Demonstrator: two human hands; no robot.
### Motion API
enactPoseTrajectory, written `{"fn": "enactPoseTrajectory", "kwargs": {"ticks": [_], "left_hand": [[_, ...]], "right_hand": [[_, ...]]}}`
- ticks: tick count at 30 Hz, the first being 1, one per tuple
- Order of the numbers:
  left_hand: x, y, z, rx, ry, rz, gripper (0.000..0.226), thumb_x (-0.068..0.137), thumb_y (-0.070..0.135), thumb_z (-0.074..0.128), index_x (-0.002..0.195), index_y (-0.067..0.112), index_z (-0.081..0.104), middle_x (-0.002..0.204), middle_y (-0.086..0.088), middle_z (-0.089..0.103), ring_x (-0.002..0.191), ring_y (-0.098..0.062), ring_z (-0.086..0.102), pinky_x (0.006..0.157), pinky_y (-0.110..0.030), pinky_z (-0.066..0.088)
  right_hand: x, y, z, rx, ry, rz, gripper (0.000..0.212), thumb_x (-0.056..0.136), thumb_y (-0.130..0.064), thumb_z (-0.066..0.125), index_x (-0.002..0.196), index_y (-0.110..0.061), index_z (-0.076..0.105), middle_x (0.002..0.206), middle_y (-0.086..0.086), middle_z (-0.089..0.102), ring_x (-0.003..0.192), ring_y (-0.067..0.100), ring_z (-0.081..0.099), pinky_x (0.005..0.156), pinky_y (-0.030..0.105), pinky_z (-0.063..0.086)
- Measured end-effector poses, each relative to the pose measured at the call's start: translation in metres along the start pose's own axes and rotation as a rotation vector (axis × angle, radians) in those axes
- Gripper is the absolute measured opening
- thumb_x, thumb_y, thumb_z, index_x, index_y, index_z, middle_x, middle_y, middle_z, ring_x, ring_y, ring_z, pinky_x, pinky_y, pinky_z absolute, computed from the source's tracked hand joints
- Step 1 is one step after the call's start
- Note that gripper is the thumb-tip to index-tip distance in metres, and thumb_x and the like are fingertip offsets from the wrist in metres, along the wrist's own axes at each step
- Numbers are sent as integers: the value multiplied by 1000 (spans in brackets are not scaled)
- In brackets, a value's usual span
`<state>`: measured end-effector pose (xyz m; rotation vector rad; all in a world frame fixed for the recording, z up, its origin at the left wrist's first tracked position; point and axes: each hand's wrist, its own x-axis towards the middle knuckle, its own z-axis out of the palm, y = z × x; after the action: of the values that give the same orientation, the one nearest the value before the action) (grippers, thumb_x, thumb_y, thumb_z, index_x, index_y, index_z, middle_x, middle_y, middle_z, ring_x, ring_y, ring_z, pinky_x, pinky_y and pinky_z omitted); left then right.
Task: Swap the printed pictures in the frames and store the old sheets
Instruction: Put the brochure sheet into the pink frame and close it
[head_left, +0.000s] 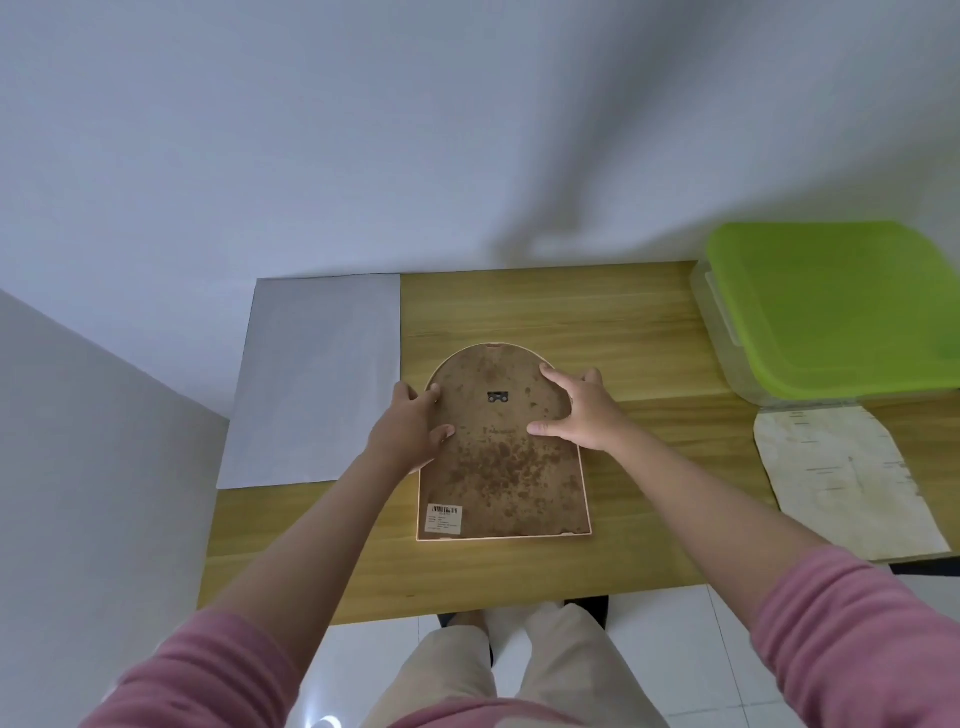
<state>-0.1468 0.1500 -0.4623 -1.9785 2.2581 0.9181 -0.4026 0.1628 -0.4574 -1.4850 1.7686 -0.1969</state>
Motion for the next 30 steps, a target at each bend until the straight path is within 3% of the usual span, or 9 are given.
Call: {"fn": "enactPoseTrajectory", "kwargs": {"ticks": [5, 8, 11, 18, 22, 26, 30], "left_hand": [[2, 3, 0, 5, -31, -28, 69, 87, 37, 58, 144, 25, 21, 130, -10, 30, 93, -29, 60, 84, -40, 52], [8, 7, -6, 38, -115, -27, 78, 88, 33, 59, 147, 35, 8, 130, -11, 28, 83, -26, 58, 77, -35, 51], [19, 10, -16, 78, -219, -28, 91, 85, 33, 63, 145, 42, -6, 133, -14, 27, 86, -26, 57, 79, -34, 51], [32, 11, -26, 123, -293, -28, 100, 78, 42, 70, 146, 43, -2, 133, -16, 33, 108, -33, 54, 93, -37, 46], [33, 13, -24, 135, -279, -42, 100, 77, 41, 71, 145, 44, -3, 134, -17, 33, 106, -33, 55, 93, -39, 48], [27, 17, -19, 131, -238, -89, 97, 80, 35, 69, 144, 47, -3, 136, -17, 29, 94, -30, 59, 85, -38, 53], [17, 22, -15, 93, -160, -149, 89, 82, 30, 67, 145, 45, 5, 136, -18, 26, 89, -29, 60, 83, -37, 53]], "right_hand": [[3, -10, -7, -126, -66, 13, 102, 69, -45, 80, 147, -41, 14, 134, 8, 24, 114, 26, 49, 97, 32, 42], [12, -24, -15, -321, -169, 28, 112, 67, -49, 80, 144, -51, -2, 144, 15, 15, 111, 32, 53, 93, 38, 48], [21, -33, -21, -447, -238, 64, 120, 63, -51, 81, 140, -56, -11, 148, 17, 14, 116, 36, 51, 94, 45, 48], [25, -31, -21, -403, -220, 61, 121, 58, -50, 85, 141, -57, -4, 141, 12, 24, 118, 34, 49, 96, 43, 46], [24, -32, -20, -414, -207, 50, 121, 59, -49, 85, 142, -55, -3, 140, 13, 25, 114, 33, 52, 94, 42, 48], [20, -34, -17, -422, -166, 38, 120, 60, -48, 84, 144, -52, -1, 140, 14, 25, 109, 32, 55, 90, 40, 50], [9, -27, -8, -307, -74, 74, 107, 65, -45, 82, 145, -49, 11, 141, 13, 21, 114, 33, 52, 91, 38, 49]]}}
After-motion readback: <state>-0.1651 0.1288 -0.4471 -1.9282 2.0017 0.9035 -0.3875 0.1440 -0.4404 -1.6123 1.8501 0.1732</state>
